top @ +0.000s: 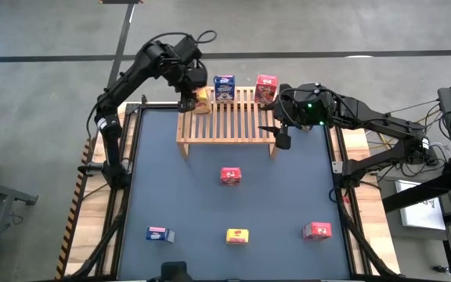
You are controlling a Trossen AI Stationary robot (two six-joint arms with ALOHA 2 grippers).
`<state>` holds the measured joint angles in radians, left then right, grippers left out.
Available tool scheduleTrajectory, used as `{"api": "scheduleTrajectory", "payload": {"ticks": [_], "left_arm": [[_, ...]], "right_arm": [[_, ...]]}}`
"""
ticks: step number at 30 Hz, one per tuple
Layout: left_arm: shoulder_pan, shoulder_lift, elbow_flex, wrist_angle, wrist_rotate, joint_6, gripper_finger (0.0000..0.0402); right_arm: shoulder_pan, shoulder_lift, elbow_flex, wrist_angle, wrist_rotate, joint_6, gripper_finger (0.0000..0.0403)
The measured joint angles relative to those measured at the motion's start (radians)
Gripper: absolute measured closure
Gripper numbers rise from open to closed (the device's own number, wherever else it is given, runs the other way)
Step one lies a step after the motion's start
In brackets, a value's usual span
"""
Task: Stack cereal on shelf
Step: Put the top yellow cereal box on the shelf aligned with the other yellow cereal box
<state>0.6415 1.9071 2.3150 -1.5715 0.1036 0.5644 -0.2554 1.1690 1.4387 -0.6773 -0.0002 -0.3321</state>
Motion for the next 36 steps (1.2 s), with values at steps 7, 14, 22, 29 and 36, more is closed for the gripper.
{"api": "scheduleTrajectory", "payload": {"ticks": [7, 14, 22, 29, 36], "left_arm": [[0.000, -0.010, -0.007, 0.000, 0.000, -0.009, 0.0253], [0.000, -0.051, -0.072, 0.001, 0.004, -0.015, 0.0253], [0.000, -0.106, -0.138, -0.001, 0.007, 0.001, 0.0253], [0.000, -0.090, -0.103, 0.000, 0.011, 0.003, 0.0253], [0.002, -0.071, -0.106, 0.000, 0.011, 0.000, 0.0253]], "right_arm": [[0.000, 0.000, 0.000, -0.002, 0.000, 0.000, 0.0138], [0.000, 0.000, -0.004, -0.006, 0.000, 0.000, 0.0138], [0.000, 0.000, -0.033, 0.013, 0.000, -0.005, 0.0138], [0.000, 0.000, -0.037, 0.019, 0.000, -0.006, 0.0138], [0.000, 0.000, -0.037, 0.022, 0.000, -0.012, 0.0138]]}}
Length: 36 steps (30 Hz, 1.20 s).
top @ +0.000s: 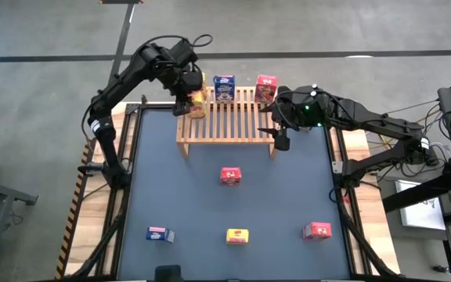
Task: Stack cereal on shelf
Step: Put the top yellow cereal box on the shelf aligned with the other yellow cereal box
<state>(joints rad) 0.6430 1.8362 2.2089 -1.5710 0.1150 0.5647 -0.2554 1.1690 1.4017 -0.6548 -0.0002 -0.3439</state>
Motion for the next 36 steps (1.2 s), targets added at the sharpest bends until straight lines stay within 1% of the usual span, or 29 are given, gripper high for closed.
{"api": "scheduleTrajectory", "payload": {"ticks": [6, 14, 21, 24, 30, 36], "left_arm": [[0.000, 0.013, -0.001, 0.000, -0.001, -0.001, 0.0246], [0.000, 0.016, -0.001, 0.011, -0.002, -0.021, 0.0208], [0.000, 0.016, -0.001, 0.015, -0.032, -0.032, 0.0183], [-0.001, 0.014, 0.012, 0.009, -0.039, -0.037, 0.0178], [-0.001, -0.002, 0.085, 0.003, -0.050, -0.042, 0.0177], [0.000, -0.071, 0.125, 0.000, -0.061, -0.063, 0.0177]], "right_arm": [[0.000, 0.000, 0.000, 0.002, 0.000, -0.008, 0.0138], [0.000, 0.000, 0.000, 0.002, 0.000, -0.015, 0.0138], [0.000, 0.000, 0.000, 0.003, 0.000, -0.023, 0.0138], [0.000, 0.000, 0.000, 0.003, 0.000, -0.027, 0.0138], [0.000, 0.000, 0.000, 0.002, 0.000, -0.033, 0.0138], [0.000, 0.000, 0.000, 0.003, 0.000, -0.032, 0.0138]]}}
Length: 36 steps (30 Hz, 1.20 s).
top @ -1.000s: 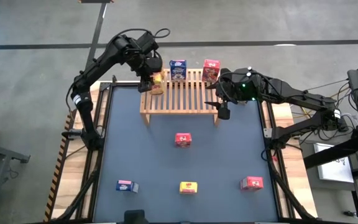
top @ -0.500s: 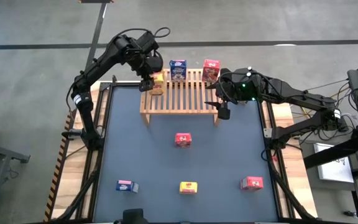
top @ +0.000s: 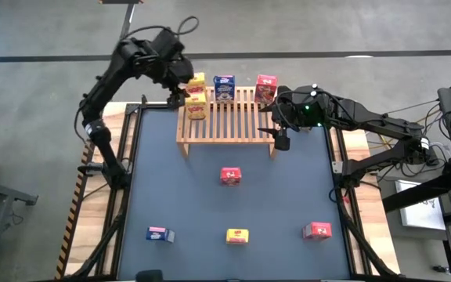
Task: Stack cereal on shelf
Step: Put the top yellow cereal box on the shelf aligned with the other yellow cereal box, then put the yellow cereal box on the shelf aligned with the other yellow cereal box
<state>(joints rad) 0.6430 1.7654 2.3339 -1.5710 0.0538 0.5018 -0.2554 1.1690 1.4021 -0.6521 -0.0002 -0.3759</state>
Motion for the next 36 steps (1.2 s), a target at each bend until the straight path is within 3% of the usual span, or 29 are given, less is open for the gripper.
{"api": "scheduleTrajectory", "payload": {"ticks": [12, 18, 23, 36], "left_arm": [[-0.007, -0.221, 0.000, 0.064, 0.019, -0.138, 0.0178], [-0.048, -0.343, -0.082, 0.104, 0.043, -0.171, 0.0178], [-0.074, -0.513, -0.303, 0.263, 0.042, -0.208, 0.0178], [-0.115, -1.028, -1.139, 0.881, 0.042, -0.360, 0.0178]], "right_arm": [[0.000, 0.000, 0.000, 0.004, 0.000, 0.002, 0.0138], [0.000, 0.000, 0.000, 0.004, 0.000, 0.002, 0.0138], [0.000, 0.000, -0.001, 0.005, 0.000, 0.002, 0.0138], [0.000, 0.000, -0.020, -0.012, 0.001, 0.047, 0.0138]]}}
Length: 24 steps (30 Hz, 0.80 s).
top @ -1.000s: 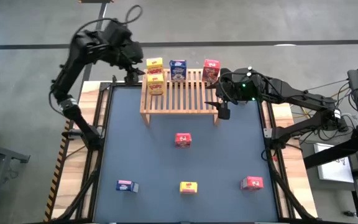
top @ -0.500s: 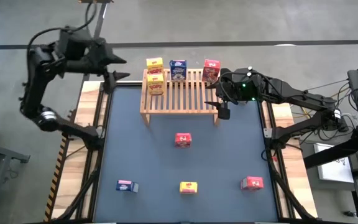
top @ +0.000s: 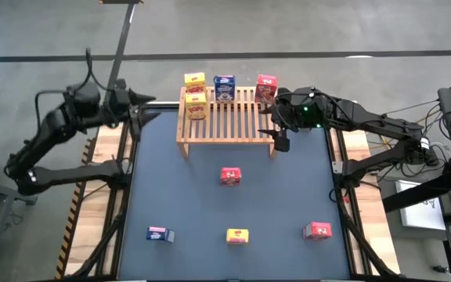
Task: Stack cereal on shelf
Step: Put the yellow cereal box on the shelf aligned with the other yellow cereal box
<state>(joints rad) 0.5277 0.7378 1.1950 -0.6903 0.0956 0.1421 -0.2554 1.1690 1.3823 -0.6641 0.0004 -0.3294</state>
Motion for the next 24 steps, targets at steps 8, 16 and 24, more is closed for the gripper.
{"api": "scheduleTrajectory", "payload": {"ticks": [8, 16, 24], "left_arm": [[-0.029, -0.223, -0.367, 0.330, 0.001, -0.055, 0.0178], [-0.030, -0.287, -0.616, 0.545, 0.026, -0.110, 0.0178], [-0.035, -0.303, -0.734, 0.643, 0.060, -0.164, 0.0178]], "right_arm": [[0.031, -0.001, -0.014, -0.045, 0.002, -0.027, 0.0138], [0.127, -0.013, -0.087, -0.004, 0.061, 0.016, 0.0138], [0.280, -0.066, -0.242, 0.124, 0.184, 0.105, 0.0138]]}}
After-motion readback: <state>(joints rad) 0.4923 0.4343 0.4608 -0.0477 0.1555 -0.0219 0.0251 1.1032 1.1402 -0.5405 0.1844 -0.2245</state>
